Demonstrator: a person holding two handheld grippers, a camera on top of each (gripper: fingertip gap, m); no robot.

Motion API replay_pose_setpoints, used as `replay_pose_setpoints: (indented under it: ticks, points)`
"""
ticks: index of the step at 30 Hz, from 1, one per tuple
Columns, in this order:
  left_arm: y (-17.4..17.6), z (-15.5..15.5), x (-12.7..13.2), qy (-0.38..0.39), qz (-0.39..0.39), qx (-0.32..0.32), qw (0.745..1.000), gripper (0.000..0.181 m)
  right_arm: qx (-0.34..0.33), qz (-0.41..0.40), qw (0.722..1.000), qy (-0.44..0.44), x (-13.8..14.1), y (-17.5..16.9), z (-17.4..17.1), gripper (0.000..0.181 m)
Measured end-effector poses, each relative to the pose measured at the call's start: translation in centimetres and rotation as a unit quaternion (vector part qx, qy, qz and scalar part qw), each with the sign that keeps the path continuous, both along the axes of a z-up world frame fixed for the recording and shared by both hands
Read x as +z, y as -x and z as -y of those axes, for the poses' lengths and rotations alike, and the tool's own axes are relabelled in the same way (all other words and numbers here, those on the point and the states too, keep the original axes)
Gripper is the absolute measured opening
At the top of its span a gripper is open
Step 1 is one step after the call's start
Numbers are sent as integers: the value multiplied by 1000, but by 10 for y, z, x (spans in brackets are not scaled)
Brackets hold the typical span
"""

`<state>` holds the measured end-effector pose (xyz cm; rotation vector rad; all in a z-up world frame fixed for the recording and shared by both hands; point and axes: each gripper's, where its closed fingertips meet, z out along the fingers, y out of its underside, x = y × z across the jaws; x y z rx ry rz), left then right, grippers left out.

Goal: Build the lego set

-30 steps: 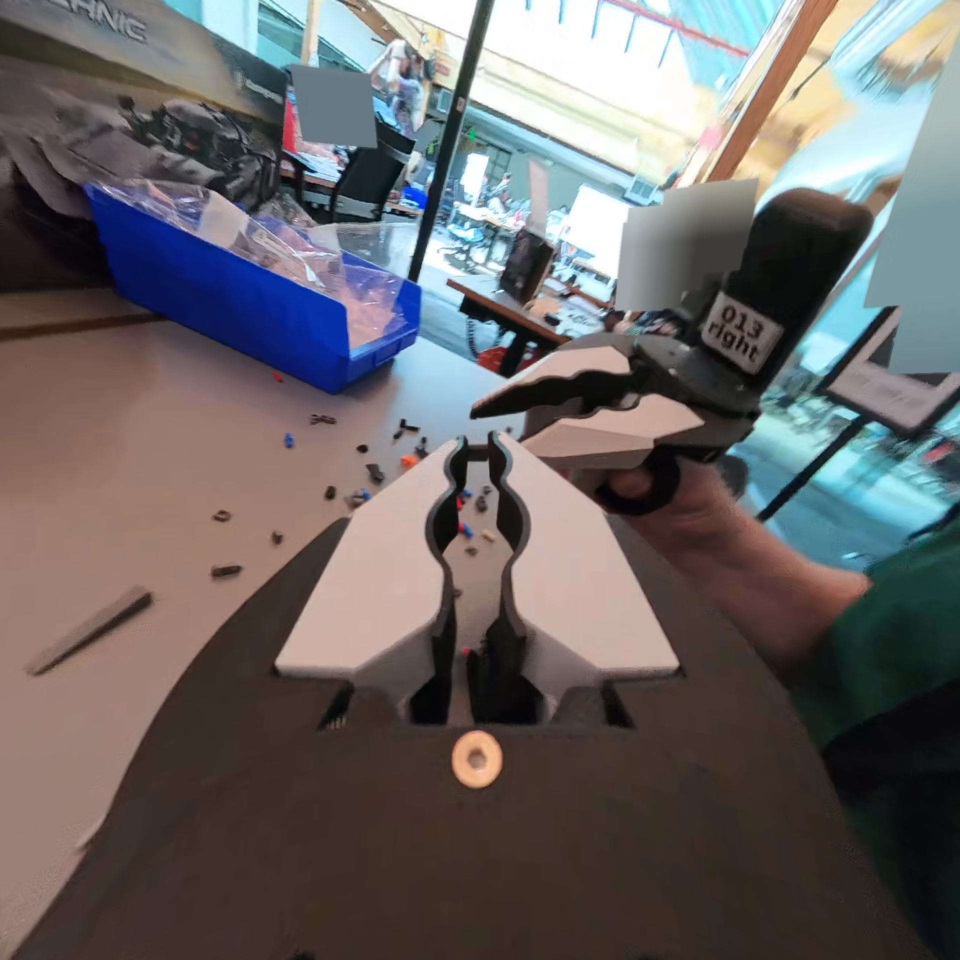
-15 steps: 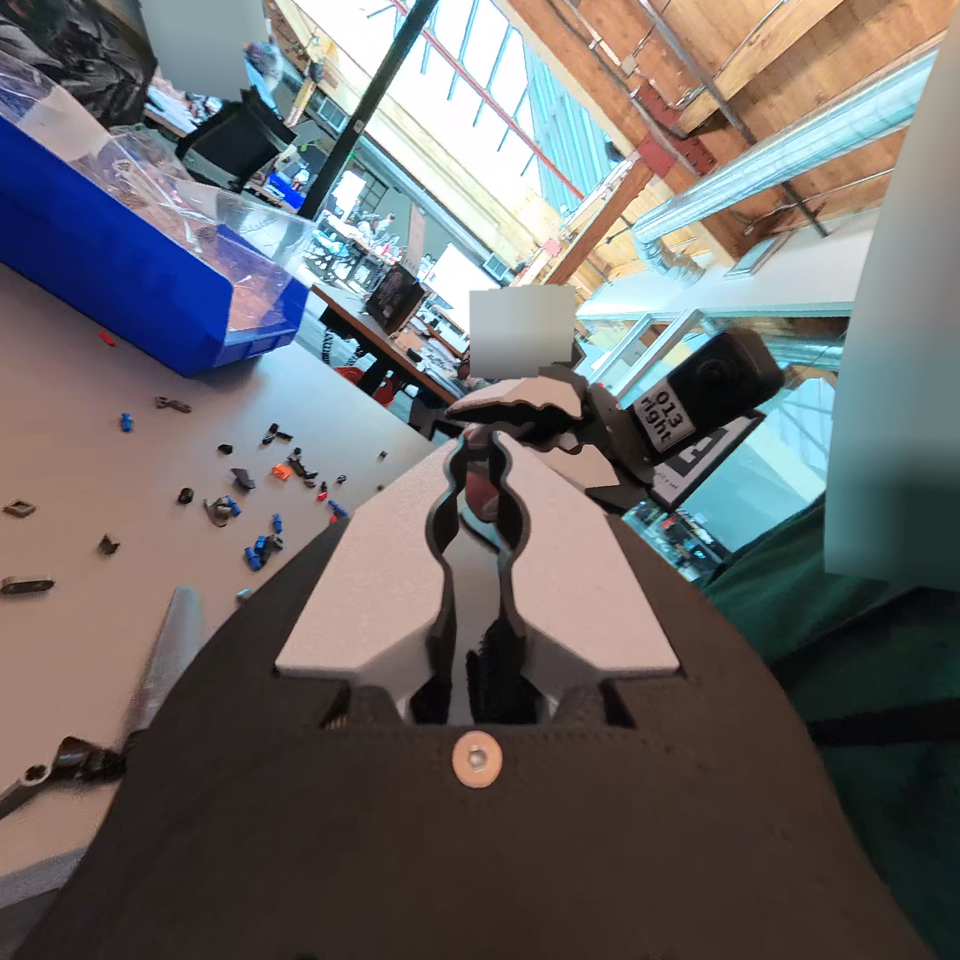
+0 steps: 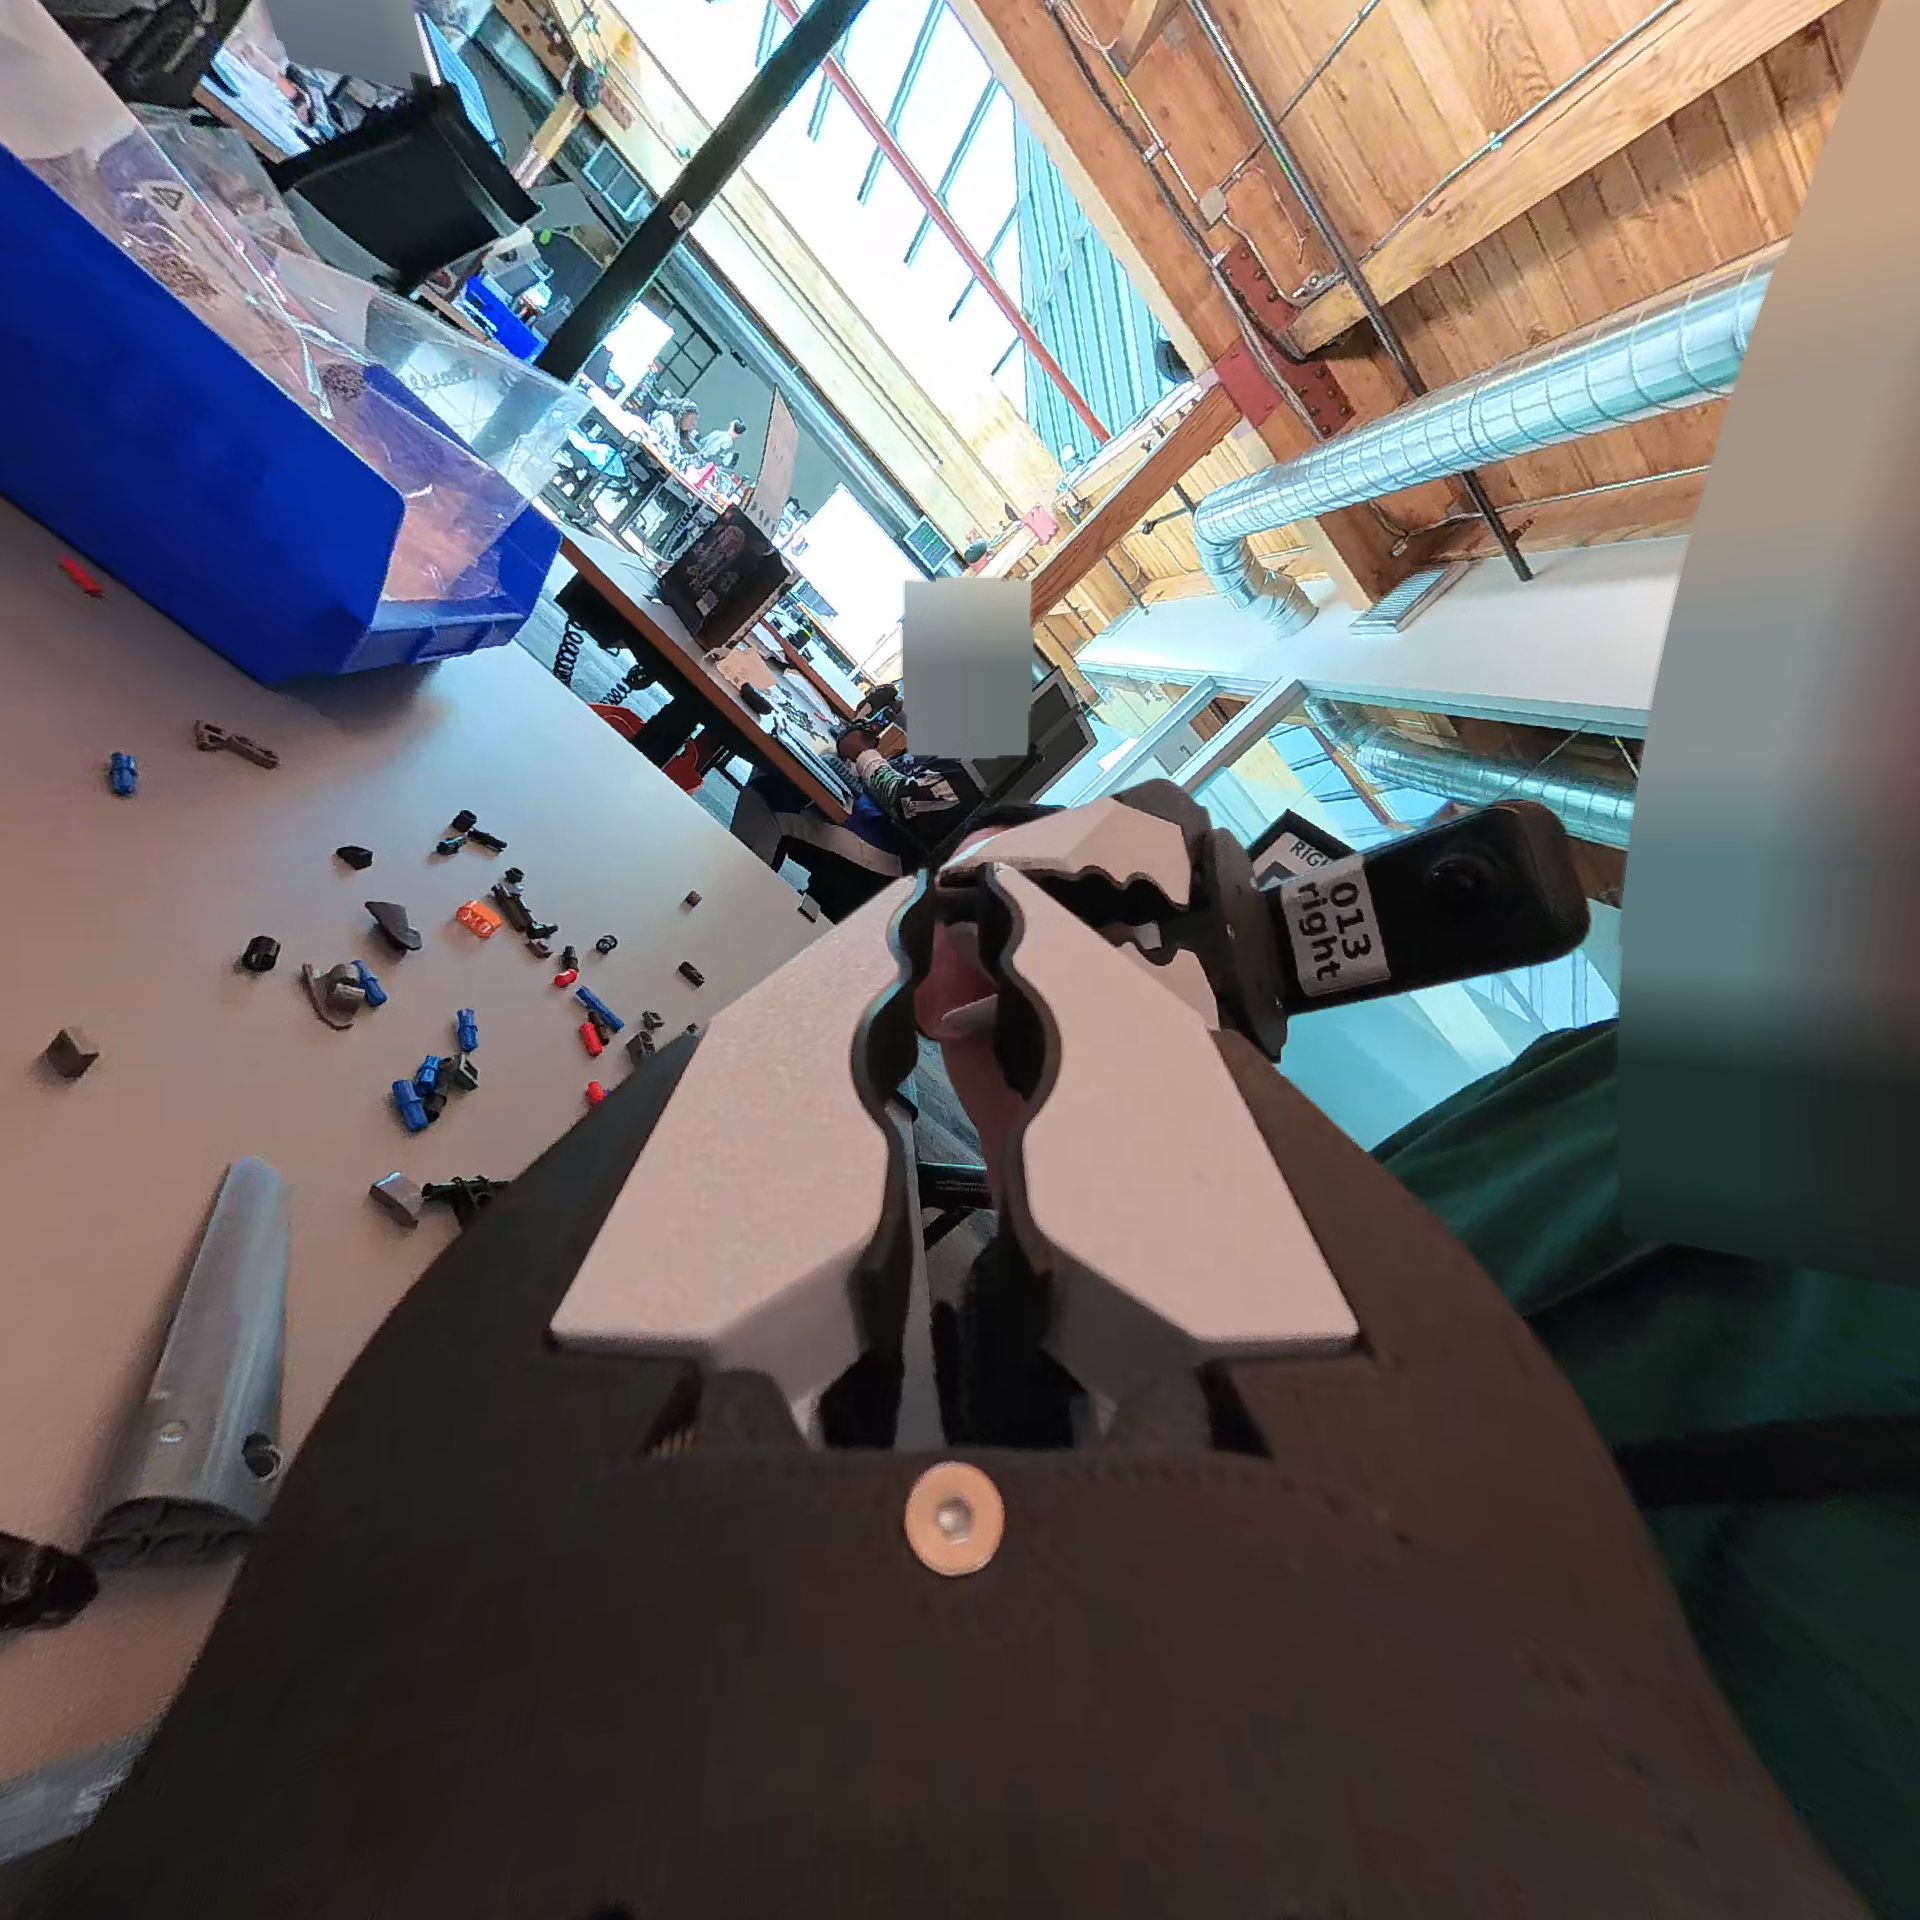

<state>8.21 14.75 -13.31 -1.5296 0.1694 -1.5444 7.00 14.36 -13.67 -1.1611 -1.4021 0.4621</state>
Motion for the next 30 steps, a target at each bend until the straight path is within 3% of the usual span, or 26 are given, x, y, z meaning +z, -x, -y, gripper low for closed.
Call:
replay_pose_setpoints:
  ticks: [6, 13, 16, 19, 23, 30]
  points:
    - [-3, -3, -2, -1, -11, 8, 1000, 5, -1, -7, 1000, 20, -2, -2, -3, 3]
    - [-3, 3, 6, -27, -20, 6, 999, 11, 25, -73, 992, 103, 8, -13, -2, 2]
    - [-4, 11, -3, -37, -80, 5, 996, 14, 22, -93, 987, 126, 11, -25, -5, 3]
    - [-6, 24, -34, -29, -199, 0, 980, 13, 3, -96, 985, 145, 8, -40, -10, 3]
    - [-2, 45, -94, 10, -394, 0, 919, 11, -19, -89, 980, 179, -4, -59, -12, 3]
    - [-16, 69, -153, 64, -489, -19, 870, 5, -34, -72, 972, 221, -30, -72, -1, 3]
